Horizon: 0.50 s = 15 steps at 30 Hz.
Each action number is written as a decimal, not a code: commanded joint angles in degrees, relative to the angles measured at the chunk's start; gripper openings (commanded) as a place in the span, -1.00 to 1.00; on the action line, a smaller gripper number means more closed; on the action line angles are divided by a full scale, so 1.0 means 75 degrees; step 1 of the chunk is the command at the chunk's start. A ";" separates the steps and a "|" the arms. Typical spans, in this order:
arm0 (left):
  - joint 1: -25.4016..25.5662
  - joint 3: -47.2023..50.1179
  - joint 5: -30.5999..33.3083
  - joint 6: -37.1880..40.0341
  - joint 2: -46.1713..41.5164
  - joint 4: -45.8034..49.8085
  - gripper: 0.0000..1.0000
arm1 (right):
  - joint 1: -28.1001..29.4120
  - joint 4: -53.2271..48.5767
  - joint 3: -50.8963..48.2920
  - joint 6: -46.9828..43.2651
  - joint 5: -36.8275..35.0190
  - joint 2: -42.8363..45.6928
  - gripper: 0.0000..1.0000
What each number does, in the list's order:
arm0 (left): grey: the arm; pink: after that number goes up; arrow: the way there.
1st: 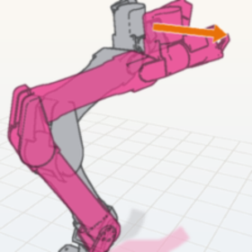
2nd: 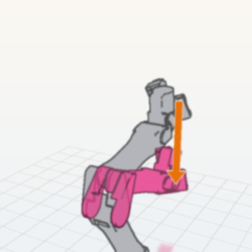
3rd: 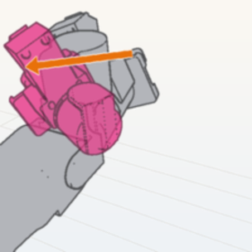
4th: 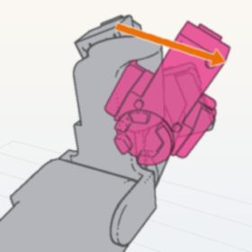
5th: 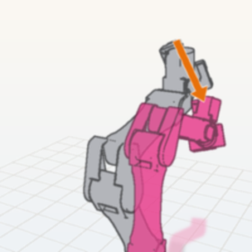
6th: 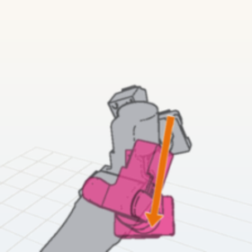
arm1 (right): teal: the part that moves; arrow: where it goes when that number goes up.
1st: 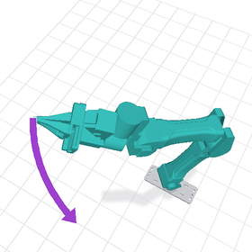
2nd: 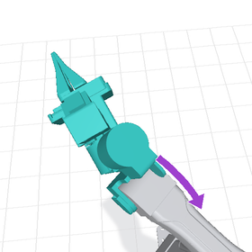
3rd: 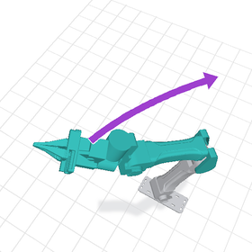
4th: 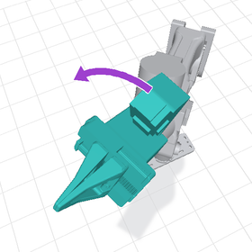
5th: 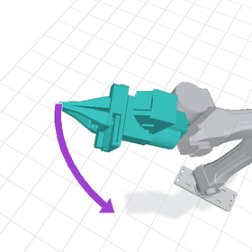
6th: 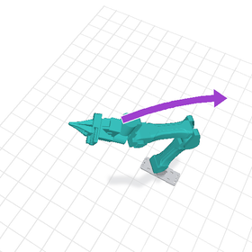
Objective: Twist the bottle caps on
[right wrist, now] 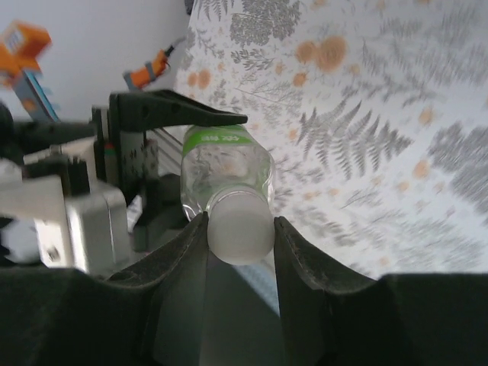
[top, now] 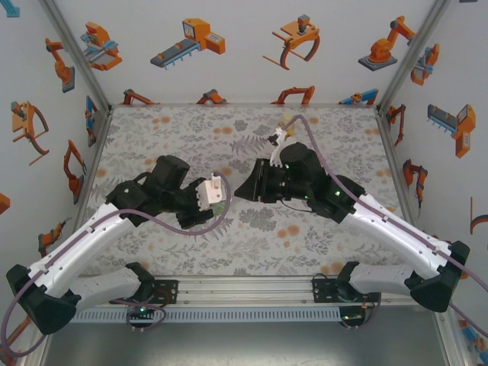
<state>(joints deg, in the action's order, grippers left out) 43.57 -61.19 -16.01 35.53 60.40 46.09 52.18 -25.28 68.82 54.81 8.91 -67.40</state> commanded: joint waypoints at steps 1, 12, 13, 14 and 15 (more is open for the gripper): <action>0.0038 -0.0416 -0.0561 -0.0216 -0.0107 -0.1413 -1.00 | 0.0141 -0.0495 -0.0327 0.2752 0.0347 -0.0305 -0.79; 0.0031 -0.0173 -0.1097 0.0086 -0.0331 -0.1525 -1.00 | 0.0136 -0.0743 -0.0062 0.2413 -0.0242 -0.0020 -0.52; 0.0027 -0.0194 -0.1117 0.0071 -0.0331 -0.1526 -1.00 | 0.0139 -0.0696 -0.0050 0.2207 -0.0176 -0.0026 -0.44; 0.0032 -0.0197 -0.1149 0.0068 -0.0330 -0.1526 -1.00 | 0.0132 -0.0568 -0.0053 0.2118 -0.0037 -0.0036 -0.36; 0.0027 -0.0198 -0.1178 0.0073 -0.0332 -0.1517 -1.00 | 0.0134 -0.0456 -0.0034 0.2045 0.0065 -0.0042 -0.30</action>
<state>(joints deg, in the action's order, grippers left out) 43.35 -61.14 -17.45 35.57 59.61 44.51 52.16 -26.74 68.53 71.72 6.59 -66.61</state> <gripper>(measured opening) 0.550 0.370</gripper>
